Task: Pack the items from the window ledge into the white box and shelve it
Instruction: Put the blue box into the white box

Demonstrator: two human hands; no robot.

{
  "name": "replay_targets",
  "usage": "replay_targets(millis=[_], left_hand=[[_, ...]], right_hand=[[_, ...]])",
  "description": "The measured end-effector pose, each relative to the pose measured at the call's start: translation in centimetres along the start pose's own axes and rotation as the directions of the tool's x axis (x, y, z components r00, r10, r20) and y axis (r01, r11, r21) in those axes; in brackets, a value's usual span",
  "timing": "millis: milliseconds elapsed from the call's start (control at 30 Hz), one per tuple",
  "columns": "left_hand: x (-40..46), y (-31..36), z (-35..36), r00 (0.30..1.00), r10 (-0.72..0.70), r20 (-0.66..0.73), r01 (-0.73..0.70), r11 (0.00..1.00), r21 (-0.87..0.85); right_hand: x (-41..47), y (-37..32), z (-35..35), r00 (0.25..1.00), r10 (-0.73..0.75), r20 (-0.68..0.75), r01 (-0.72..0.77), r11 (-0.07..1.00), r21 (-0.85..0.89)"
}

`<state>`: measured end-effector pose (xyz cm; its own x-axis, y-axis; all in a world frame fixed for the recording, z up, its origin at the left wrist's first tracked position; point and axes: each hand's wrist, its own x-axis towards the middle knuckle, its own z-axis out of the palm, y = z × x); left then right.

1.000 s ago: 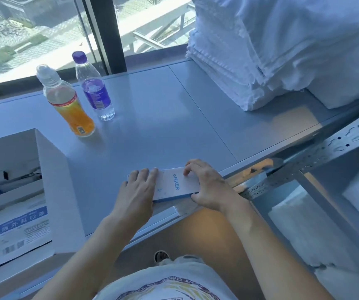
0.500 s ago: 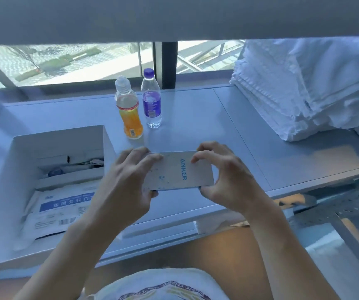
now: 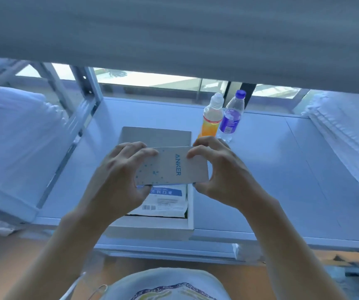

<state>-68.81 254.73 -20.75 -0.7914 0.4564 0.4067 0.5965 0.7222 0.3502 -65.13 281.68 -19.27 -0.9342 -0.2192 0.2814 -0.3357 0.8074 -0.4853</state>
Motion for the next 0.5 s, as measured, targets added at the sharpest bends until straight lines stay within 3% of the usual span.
replay_targets(millis=[133, 500], left_hand=[[0.6, -3.6, -0.8, 0.999, -0.021, 0.042, 0.02, 0.999, 0.032], [5.1, -8.4, 3.4, 0.978, 0.053, 0.2, -0.063, 0.997, 0.04]], right_hand=[[3.6, -1.1, 2.7, 1.0, 0.007, 0.028, -0.006, 0.999, -0.034], [7.7, 0.8, 6.3, 0.978, 0.187, 0.091, -0.148, 0.933, -0.329]])
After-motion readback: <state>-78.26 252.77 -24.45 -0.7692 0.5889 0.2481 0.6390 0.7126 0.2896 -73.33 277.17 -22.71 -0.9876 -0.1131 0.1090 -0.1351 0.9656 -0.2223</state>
